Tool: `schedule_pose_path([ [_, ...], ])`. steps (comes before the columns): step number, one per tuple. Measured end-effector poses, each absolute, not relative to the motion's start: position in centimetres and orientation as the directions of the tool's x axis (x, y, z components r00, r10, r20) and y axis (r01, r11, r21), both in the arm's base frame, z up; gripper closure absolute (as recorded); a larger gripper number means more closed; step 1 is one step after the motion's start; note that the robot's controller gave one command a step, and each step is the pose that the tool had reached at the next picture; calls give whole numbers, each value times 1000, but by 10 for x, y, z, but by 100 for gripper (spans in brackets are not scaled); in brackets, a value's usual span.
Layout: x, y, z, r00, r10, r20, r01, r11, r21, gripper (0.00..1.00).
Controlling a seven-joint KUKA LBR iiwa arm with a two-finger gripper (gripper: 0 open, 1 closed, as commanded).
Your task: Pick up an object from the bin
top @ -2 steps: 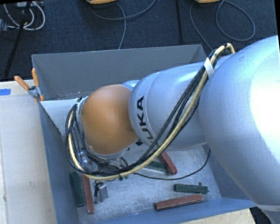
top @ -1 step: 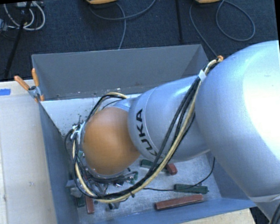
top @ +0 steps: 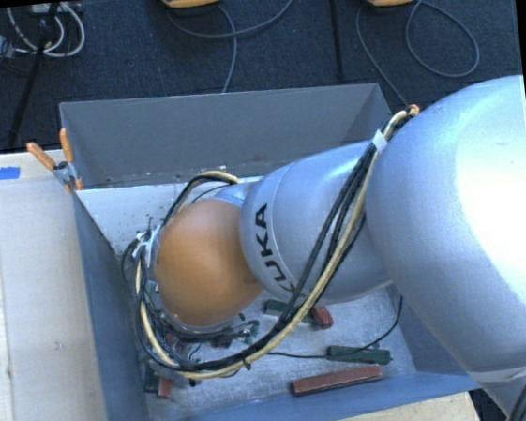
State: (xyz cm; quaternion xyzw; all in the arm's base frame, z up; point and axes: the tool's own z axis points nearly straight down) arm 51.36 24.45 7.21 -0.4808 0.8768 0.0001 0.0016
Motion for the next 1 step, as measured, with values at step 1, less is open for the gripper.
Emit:
schedule_pose_path([
  [1, 533, 152, 95, -343, -939, 0, -939, 343, -1, 100],
])
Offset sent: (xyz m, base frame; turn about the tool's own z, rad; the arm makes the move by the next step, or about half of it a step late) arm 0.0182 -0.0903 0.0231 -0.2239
